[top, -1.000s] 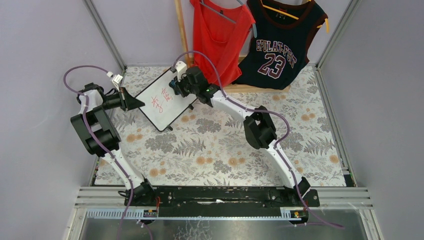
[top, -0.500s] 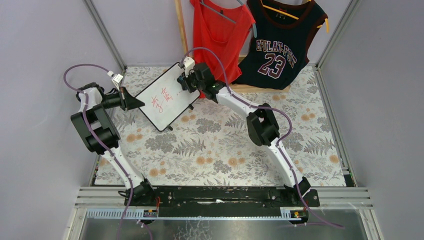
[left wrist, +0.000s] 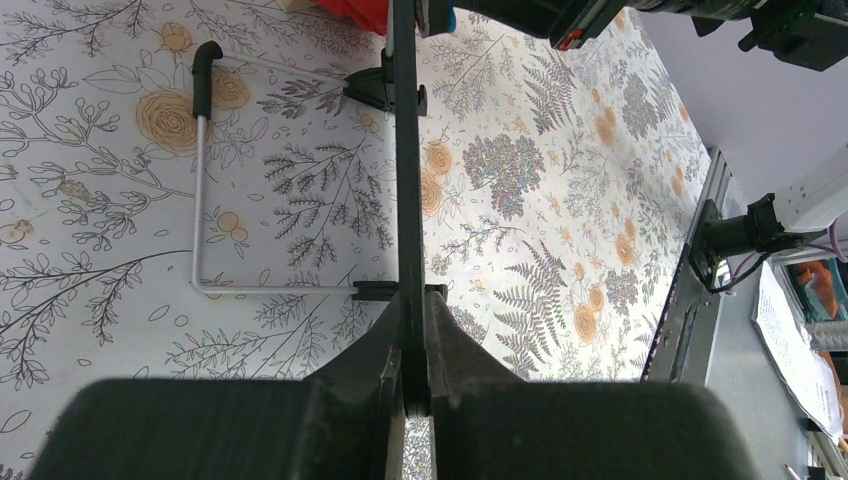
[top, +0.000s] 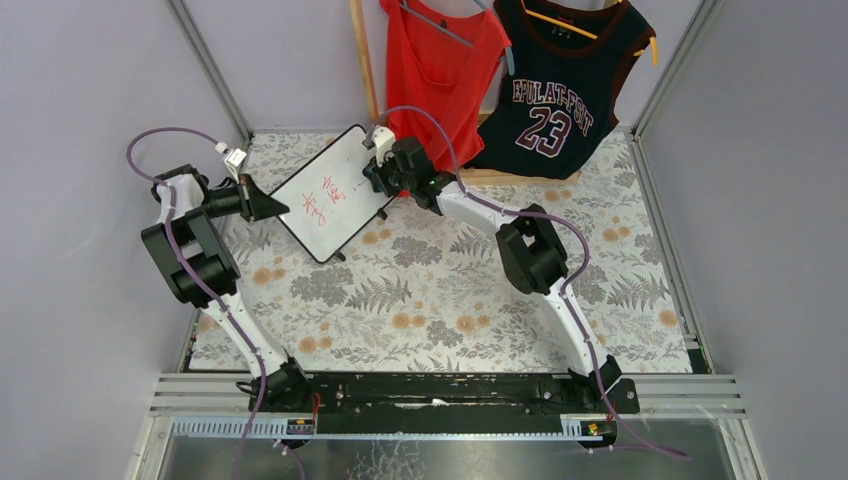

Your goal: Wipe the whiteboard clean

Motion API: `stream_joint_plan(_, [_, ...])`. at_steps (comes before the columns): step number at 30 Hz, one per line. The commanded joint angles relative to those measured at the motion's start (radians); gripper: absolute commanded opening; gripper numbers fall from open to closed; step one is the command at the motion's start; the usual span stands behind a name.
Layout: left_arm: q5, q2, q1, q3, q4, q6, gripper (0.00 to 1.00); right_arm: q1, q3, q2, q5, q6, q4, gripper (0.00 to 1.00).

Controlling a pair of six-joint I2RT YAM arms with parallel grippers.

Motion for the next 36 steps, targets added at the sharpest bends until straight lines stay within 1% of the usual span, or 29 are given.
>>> stream_joint_plan(1, [-0.089, 0.008, -0.011, -0.002, -0.025, 0.066, 0.00, 0.056, -0.024, -0.064, 0.001, -0.002, 0.020, 0.00])
stream_joint_plan(10, [-0.089, 0.003, -0.015, -0.013, -0.024, 0.065, 0.00, 0.140, 0.028, -0.036, -0.027, -0.007, 0.005, 0.00])
stream_joint_plan(16, [-0.089, 0.001, -0.016, -0.013, -0.024, 0.065, 0.00, 0.152, 0.069, -0.016, 0.002, -0.017, -0.016, 0.00])
stream_joint_plan(19, [-0.092, -0.001, -0.014, -0.020, -0.024, 0.068, 0.00, 0.138, 0.082, -0.002, 0.038, -0.038, -0.034, 0.00])
stream_joint_plan(28, [-0.092, -0.005, -0.016, -0.023, -0.025, 0.071, 0.00, 0.031, 0.086, 0.017, 0.062, -0.027, -0.042, 0.00])
stream_joint_plan(36, [-0.094, -0.014, -0.015, -0.025, -0.025, 0.069, 0.00, -0.019, 0.189, 0.076, 0.072, -0.039, -0.084, 0.00])
